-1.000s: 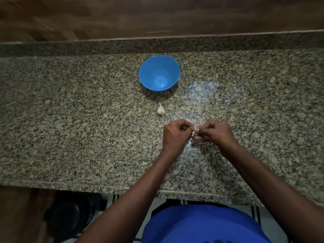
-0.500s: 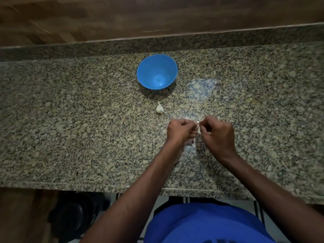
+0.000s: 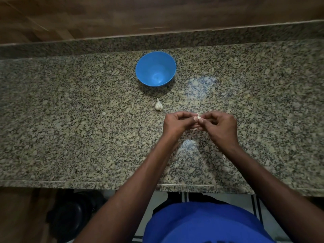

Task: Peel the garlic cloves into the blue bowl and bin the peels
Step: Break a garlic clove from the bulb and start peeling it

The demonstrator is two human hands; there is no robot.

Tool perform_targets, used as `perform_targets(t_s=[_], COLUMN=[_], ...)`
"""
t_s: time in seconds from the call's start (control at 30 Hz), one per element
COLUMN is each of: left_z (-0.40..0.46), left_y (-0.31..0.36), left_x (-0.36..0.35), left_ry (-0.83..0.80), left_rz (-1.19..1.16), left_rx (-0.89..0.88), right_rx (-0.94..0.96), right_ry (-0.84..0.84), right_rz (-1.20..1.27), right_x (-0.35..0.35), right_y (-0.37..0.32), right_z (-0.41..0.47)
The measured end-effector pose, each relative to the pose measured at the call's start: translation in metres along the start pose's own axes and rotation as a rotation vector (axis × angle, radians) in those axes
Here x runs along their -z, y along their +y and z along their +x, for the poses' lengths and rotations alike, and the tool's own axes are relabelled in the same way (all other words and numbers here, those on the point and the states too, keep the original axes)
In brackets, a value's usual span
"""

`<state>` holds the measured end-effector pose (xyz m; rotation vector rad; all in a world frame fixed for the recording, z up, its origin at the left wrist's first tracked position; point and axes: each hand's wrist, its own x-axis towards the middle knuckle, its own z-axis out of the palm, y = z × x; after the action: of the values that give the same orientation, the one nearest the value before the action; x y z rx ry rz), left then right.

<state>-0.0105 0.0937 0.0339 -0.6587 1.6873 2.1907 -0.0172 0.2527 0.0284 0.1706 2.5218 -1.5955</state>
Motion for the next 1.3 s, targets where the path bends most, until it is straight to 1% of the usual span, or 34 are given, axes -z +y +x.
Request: perform_targets(t_s=[0.07, 0.13, 0.2, 0.27, 0.37, 0.47, 0.53, 0.57, 0.6, 0.63, 0.73, 0.77, 0.83, 0.87, 0.9, 0.93, 0.97, 1.03, 1.07, 1.1, 1.2, 1.23, 1.27, 1.3], left_z=[-0.002, -0.002, -0.002, -0.003, -0.005, -0.007, -0.007, -0.006, -0.005, -0.005, -0.003, -0.002, 0.0, 0.0, 0.001, 0.002, 0.002, 0.001, 0.001, 0.0, -0.003, -0.003, -0.003, -0.003], left_y=[0.002, 0.005, 0.008, 0.008, 0.006, 0.003, 0.0, -0.001, -0.002, -0.002, 0.004, 0.007, 0.012, 0.013, 0.012, 0.009, 0.006, 0.0, -0.002, -0.004, -0.007, -0.008, -0.009, -0.009], left_x=[0.002, 0.005, 0.007, 0.01, 0.011, 0.013, 0.013, 0.014, 0.013, 0.013, 0.012, 0.012, 0.012, 0.012, 0.013, 0.014, 0.015, 0.017, 0.017, 0.017, 0.016, 0.016, 0.016, 0.016], left_ry=[-0.018, -0.043, -0.059, -0.075, -0.091, -0.091, -0.078, -0.065, -0.05, -0.031, -0.008, -0.007, -0.002, 0.001, 0.001, -0.006, -0.017, -0.028, -0.024, -0.021, -0.022, -0.024, -0.021, -0.015], left_rz=[0.036, 0.071, 0.088, 0.093, 0.114, 0.159, 0.216, 0.235, 0.237, 0.223, 0.115, 0.079, 0.038, 0.041, 0.065, 0.107, 0.151, 0.21, 0.228, 0.244, 0.283, 0.284, 0.276, 0.257], left_rx=[-0.047, -0.078, -0.089, -0.099, -0.131, -0.178, -0.192, -0.184, -0.161, -0.124, 0.056, 0.118, 0.206, 0.218, 0.2, 0.149, 0.08, -0.043, -0.086, -0.123, -0.186, -0.191, -0.186, -0.17], right_rx=[0.03, 0.015, -0.051, -0.205, -0.479, -0.718, -0.794, -0.786, -0.724, -0.606, -0.111, 0.025, 0.168, 0.202, 0.212, 0.166, 0.046, -0.306, -0.465, -0.584, -0.863, -0.905, -0.907, -0.869], right_ry=[-0.11, -0.264, -0.376, -0.485, -0.632, -0.682, -0.68, -0.67, -0.643, -0.599, -0.44, -0.402, -0.366, -0.357, -0.357, -0.356, -0.356, -0.391, -0.436, -0.481, -0.553, -0.564, -0.575, -0.581], right_rz=[-0.108, -0.083, -0.022, 0.115, 0.433, 0.685, 0.735, 0.686, 0.572, 0.401, -0.156, -0.308, -0.509, -0.554, -0.546, -0.461, -0.281, 0.188, 0.366, 0.493, 0.785, 0.833, 0.839, 0.789], right_x=[0.004, 0.011, 0.017, 0.022, 0.024, 0.026, 0.026, 0.024, 0.023, 0.022, 0.015, 0.011, 0.007, 0.005, 0.005, 0.005, 0.005, 0.007, 0.009, 0.011, 0.014, 0.014, 0.014, 0.013], right_y=[-0.005, -0.012, -0.018, -0.021, -0.018, -0.017, -0.015, -0.015, -0.016, -0.017, -0.023, -0.022, -0.019, -0.018, -0.016, -0.015, -0.015, -0.017, -0.018, -0.017, -0.013, -0.012, -0.011, -0.01], right_z=[0.002, 0.005, 0.01, 0.017, 0.026, 0.03, 0.031, 0.03, 0.027, 0.024, 0.013, 0.011, 0.01, 0.009, 0.009, 0.009, 0.01, 0.014, 0.016, 0.018, 0.026, 0.027, 0.027, 0.026])
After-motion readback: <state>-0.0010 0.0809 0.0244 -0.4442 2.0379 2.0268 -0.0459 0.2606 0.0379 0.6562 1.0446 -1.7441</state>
